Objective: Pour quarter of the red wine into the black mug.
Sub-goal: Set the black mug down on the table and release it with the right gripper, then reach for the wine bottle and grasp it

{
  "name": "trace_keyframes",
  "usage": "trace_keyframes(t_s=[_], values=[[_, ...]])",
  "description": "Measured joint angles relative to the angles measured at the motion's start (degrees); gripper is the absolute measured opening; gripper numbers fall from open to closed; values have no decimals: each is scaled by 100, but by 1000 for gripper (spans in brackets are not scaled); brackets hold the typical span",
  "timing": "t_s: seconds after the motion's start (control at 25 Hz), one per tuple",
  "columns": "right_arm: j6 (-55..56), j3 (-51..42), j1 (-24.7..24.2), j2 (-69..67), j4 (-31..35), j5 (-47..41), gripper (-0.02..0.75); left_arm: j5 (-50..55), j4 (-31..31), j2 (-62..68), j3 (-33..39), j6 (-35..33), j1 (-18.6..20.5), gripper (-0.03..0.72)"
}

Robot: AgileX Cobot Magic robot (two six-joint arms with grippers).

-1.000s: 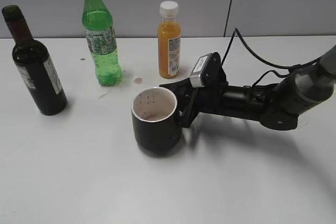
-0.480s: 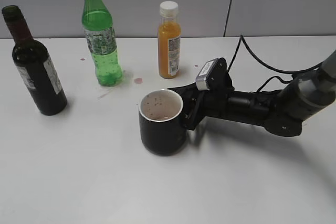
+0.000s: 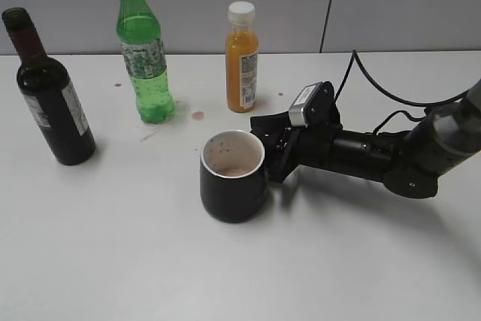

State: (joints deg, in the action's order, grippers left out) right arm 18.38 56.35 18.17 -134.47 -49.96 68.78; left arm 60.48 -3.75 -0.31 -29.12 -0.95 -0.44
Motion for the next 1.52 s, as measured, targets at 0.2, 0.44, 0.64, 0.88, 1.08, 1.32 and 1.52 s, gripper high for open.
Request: trace_keyframes(t_s=[0.2, 0.44, 0.64, 0.88, 1.08, 1.32, 1.52], values=[[-5, -152, -25, 0, 0, 24, 397, 0, 0, 0, 0, 0, 0, 589], [-95, -563, -213, 33, 102, 229, 386, 0, 0, 0, 0, 0, 0, 589], [-273, -853, -387, 325, 115, 114, 386, 0, 0, 0, 0, 0, 0, 589], [-433, -1275, -752, 673, 5, 108, 386, 0, 0, 0, 0, 0, 0, 589], [-772, -1501, -1139, 787, 542, 107, 386, 0, 0, 0, 0, 0, 0, 589], [-1445, -1524, -1401, 798, 2559, 102, 398, 0, 0, 0, 0, 0, 0, 589], [-1838, -1524, -1418, 798, 4236, 102, 457, 0, 0, 0, 0, 0, 0, 589]])
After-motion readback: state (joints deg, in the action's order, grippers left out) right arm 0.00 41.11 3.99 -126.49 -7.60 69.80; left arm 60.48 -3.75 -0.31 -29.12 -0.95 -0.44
